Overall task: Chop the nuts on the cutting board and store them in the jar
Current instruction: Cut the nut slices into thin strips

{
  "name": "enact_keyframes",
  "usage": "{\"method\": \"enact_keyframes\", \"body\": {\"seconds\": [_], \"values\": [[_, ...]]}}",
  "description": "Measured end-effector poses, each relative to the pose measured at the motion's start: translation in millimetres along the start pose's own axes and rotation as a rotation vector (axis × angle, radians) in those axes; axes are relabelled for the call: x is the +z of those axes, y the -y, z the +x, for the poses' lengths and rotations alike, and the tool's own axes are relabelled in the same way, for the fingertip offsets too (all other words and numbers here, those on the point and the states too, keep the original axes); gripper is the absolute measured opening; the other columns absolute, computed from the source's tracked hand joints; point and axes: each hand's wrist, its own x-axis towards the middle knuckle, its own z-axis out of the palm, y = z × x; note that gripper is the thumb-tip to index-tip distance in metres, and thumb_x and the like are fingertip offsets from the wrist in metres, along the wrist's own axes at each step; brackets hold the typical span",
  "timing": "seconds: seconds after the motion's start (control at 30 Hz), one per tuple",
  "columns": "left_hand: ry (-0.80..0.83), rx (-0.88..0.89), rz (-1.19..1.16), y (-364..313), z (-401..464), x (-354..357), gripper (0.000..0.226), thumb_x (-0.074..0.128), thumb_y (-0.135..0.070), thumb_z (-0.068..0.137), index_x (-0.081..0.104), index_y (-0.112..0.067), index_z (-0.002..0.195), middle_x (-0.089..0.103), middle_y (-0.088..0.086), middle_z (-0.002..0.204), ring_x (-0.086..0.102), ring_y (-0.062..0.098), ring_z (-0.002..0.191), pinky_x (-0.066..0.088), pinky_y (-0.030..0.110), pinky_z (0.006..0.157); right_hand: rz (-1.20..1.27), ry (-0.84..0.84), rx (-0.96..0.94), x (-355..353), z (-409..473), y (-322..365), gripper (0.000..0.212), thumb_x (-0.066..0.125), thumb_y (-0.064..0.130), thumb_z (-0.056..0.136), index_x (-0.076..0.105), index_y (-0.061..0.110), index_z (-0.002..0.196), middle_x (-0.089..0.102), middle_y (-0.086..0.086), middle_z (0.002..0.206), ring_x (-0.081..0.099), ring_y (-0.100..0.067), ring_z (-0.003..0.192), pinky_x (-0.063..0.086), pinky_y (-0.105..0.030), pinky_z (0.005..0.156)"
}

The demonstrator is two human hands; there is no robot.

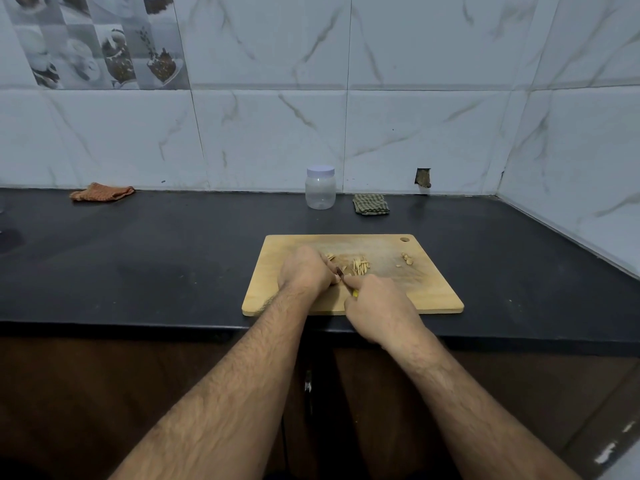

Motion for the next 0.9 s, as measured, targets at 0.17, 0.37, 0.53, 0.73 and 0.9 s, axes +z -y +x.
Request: {"method": "enact_keyframes", "body": {"seconds": [0.17, 0.37, 0.53, 0.73, 0.9], "values": [[0.000, -0.002, 0.005, -0.8, 1.4, 0.1, 0.020, 0.079, -0.023, 0.079, 0.068, -0.031, 0.065, 0.072, -0.014, 0.094, 0.062, 0.009, 0.087, 0.044, 0.024, 0.070, -0.003, 0.014, 0.002, -0.8, 1.3, -1.1, 0.049, 0.045, 0.021, 0.095, 0.052, 0.033, 0.141, 0.062, -0.001, 0.132, 0.057, -0.022, 0.117, 0.052, -0.034, 0.090], [0.011, 0.003, -0.001, -0.7, 2.6, -1.0, 0.023, 0.081, -0.023, 0.078, 0.067, -0.030, 0.062, 0.072, -0.015, 0.091, 0.061, 0.008, 0.086, 0.045, 0.024, 0.068, -0.039, 0.044, 0.007, 0.6, 7.7, 3.2, 0.053, 0.047, 0.014, 0.093, 0.052, 0.035, 0.141, 0.062, -0.001, 0.128, 0.058, -0.021, 0.112, 0.047, -0.029, 0.077], [0.000, -0.004, 0.005, -2.3, 0.4, -1.3, 0.023, 0.079, -0.022, 0.080, 0.067, -0.028, 0.061, 0.072, -0.013, 0.090, 0.063, 0.010, 0.089, 0.046, 0.025, 0.069, -0.088, 0.030, -0.016, 1.6, -1.2, 3.8, 0.048, 0.048, 0.013, 0.094, 0.053, 0.028, 0.140, 0.063, -0.005, 0.126, 0.058, -0.024, 0.114, 0.052, -0.035, 0.090], [0.007, -0.004, 0.006, -0.7, -0.3, -1.9, 0.018, 0.079, -0.024, 0.080, 0.070, -0.030, 0.066, 0.069, -0.015, 0.083, 0.062, 0.008, 0.088, 0.045, 0.025, 0.069, -0.093, 0.020, -0.007, 2.4, -16.7, -0.6, 0.050, 0.048, 0.011, 0.092, 0.054, 0.029, 0.138, 0.064, -0.003, 0.124, 0.060, -0.023, 0.109, 0.053, -0.037, 0.089], [0.021, 0.008, 0.001, -0.5, 0.8, -2.1, 0.017, 0.078, -0.024, 0.081, 0.071, -0.030, 0.067, 0.070, -0.016, 0.086, 0.061, 0.006, 0.088, 0.047, 0.025, 0.072, -0.113, 0.026, 0.012, -2.0, -13.2, -1.8, 0.051, 0.049, 0.012, 0.092, 0.053, 0.030, 0.140, 0.062, -0.002, 0.128, 0.057, -0.022, 0.116, 0.052, -0.035, 0.091]]}}
